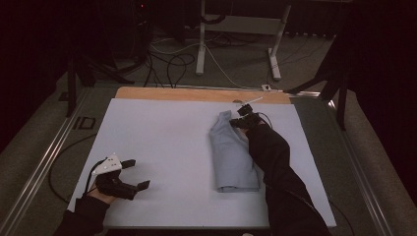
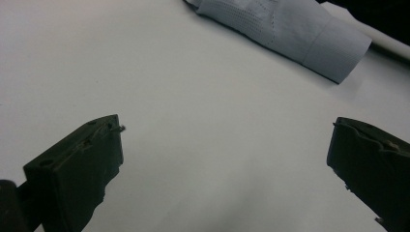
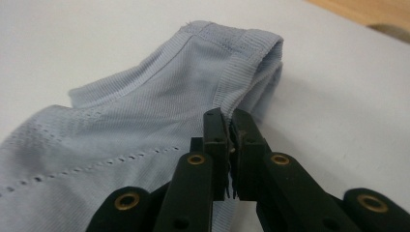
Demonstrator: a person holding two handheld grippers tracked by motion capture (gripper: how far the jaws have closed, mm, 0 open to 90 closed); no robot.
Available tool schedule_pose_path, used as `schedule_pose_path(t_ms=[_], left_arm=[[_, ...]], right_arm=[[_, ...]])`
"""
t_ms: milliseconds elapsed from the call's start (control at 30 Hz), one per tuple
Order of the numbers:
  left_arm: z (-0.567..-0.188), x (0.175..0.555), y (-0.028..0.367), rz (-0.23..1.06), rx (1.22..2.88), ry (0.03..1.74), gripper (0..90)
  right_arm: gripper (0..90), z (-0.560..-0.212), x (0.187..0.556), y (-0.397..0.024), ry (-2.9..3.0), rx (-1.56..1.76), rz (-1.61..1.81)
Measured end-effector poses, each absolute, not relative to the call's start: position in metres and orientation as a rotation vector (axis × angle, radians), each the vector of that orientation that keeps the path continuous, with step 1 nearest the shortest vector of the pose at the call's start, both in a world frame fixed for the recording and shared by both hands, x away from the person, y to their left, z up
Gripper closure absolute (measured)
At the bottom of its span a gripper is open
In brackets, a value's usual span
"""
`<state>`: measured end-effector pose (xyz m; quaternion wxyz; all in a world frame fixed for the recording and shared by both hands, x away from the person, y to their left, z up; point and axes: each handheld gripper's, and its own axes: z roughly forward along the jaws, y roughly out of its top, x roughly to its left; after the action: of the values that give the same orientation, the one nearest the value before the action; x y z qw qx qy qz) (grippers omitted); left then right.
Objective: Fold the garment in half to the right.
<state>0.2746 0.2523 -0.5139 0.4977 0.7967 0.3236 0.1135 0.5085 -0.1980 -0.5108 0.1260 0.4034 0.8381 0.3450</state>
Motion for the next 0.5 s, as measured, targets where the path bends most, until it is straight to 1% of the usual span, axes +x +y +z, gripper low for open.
schedule_pose_path(t_ms=[300, 500], left_arm=[[-0.5143, 0.2745, 0.2534, 0.282, 1.922, 0.788, 0.5], [-0.5148, 0.2745, 0.2532, 0.284, 1.919, 0.792, 0.5]], right_arm=[[86.7, -0.5161, 0.5120, -0.1967, 2.450, 1.182, 0.958], [84.0, -0.5166, 0.5132, -0.1974, 2.451, 1.204, 0.963]])
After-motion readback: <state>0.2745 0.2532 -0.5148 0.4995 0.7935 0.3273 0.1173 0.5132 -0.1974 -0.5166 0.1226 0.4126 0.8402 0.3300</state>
